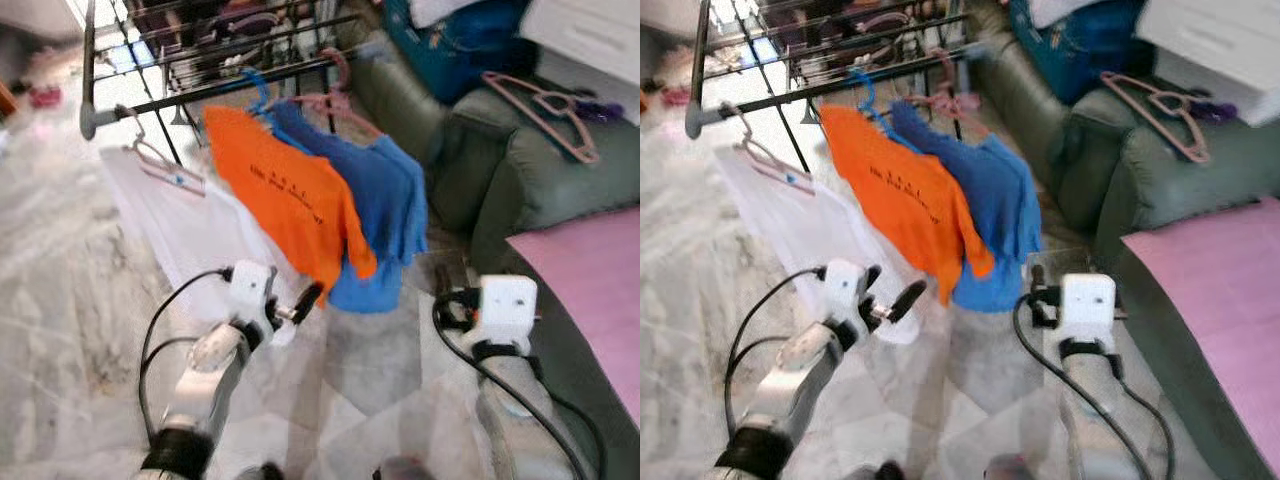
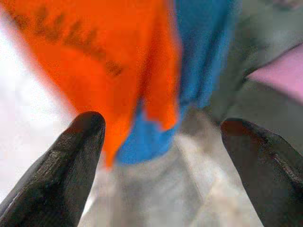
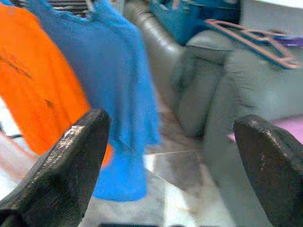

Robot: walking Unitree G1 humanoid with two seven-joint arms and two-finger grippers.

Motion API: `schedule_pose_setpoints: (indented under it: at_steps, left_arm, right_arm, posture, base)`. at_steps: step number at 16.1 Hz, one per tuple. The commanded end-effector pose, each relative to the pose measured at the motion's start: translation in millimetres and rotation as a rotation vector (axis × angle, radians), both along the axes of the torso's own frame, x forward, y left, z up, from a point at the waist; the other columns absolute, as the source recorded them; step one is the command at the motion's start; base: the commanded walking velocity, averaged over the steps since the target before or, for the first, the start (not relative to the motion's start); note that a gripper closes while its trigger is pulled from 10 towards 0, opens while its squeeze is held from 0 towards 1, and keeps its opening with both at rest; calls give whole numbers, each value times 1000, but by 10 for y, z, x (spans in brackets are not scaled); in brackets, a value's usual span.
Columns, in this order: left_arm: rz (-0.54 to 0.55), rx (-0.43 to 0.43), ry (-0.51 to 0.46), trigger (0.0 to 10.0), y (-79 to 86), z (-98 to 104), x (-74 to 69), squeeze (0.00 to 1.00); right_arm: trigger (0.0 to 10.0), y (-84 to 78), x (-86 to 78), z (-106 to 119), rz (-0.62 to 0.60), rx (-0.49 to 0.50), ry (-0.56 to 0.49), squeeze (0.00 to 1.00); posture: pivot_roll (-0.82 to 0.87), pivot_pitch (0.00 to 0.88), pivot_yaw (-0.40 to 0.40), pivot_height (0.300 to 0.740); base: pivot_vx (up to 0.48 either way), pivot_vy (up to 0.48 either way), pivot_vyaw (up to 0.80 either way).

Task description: Hang hanger

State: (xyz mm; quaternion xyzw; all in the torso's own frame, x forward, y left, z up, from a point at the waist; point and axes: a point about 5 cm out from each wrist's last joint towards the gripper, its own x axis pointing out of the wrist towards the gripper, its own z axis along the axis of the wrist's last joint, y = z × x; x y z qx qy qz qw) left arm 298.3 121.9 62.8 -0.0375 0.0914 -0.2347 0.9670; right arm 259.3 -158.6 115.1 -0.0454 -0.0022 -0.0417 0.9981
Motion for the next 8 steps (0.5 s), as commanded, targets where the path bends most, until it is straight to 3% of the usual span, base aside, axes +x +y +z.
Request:
schedule_pose_setpoints:
  at_steps: [1, 8]
  left_arm:
    - [25, 26, 33, 10000, 52, -75, -34, 0]
    - [195, 74, -1, 10000, 204, -98, -52, 0]
  right_arm:
    - [10000, 18, -19, -16, 14, -7, 5, 0]
    - [10000, 119, -54, -27, 126, -8, 19, 0]
  posture:
    - [-209, 205, 98, 740]
    - [-195, 215, 38, 740]
  base:
    - [0, 0, 0]
    - [0, 0, 0]
